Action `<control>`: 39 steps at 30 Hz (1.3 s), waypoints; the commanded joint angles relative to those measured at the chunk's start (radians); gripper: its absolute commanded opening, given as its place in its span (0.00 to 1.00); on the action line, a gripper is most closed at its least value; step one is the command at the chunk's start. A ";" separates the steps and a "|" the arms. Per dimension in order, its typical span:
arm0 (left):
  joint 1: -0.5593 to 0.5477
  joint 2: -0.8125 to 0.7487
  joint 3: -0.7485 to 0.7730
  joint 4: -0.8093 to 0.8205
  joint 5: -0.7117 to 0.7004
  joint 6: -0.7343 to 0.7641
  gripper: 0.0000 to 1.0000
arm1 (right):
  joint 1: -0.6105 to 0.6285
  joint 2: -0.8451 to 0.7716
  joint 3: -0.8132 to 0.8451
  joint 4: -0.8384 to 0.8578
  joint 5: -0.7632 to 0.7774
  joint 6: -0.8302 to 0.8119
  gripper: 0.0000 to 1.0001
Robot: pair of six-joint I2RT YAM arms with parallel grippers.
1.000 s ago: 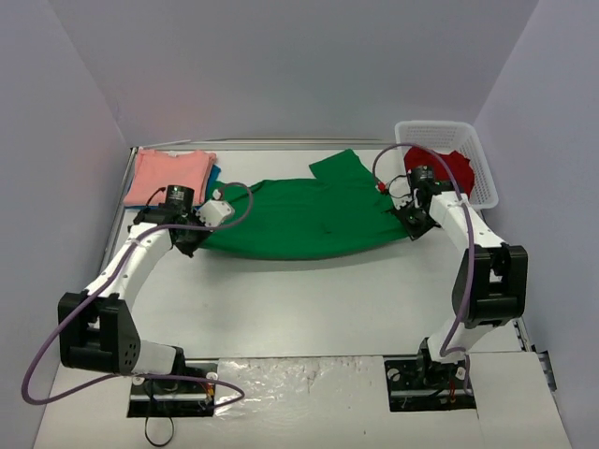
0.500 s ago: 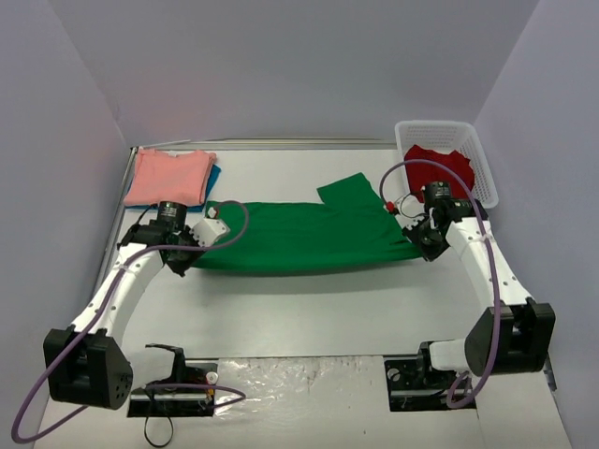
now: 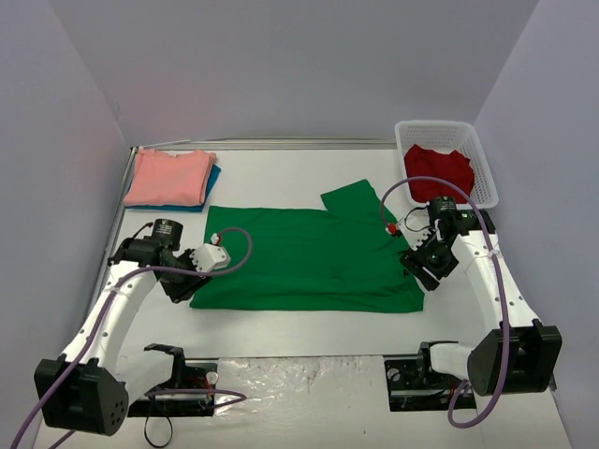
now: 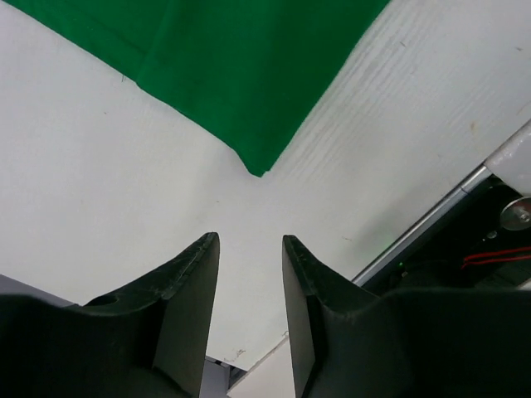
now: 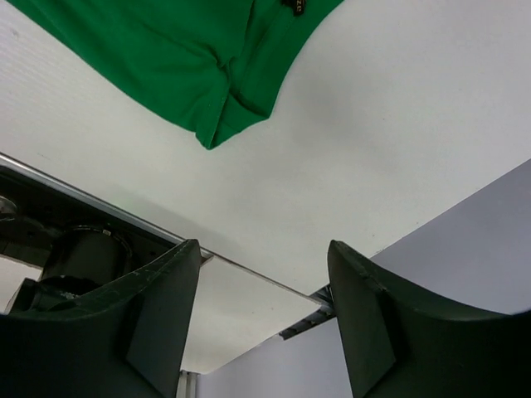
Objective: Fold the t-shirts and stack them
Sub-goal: Fold the flattened tshirt in 1/3 of the way, then grap the side of the flattened tshirt furthest away from the robot with both arms
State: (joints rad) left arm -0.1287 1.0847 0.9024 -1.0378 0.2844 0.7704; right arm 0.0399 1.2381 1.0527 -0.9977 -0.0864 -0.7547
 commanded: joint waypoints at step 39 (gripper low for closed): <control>0.118 0.846 0.624 0.354 0.092 -0.557 0.39 | 0.035 0.865 0.816 0.218 -0.191 0.252 0.59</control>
State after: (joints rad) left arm -0.0235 1.9205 1.4582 -0.6720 0.3450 0.2691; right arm 0.0563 2.0815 1.8122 -0.7471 -0.2665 -0.5335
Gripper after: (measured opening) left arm 0.385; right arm 0.584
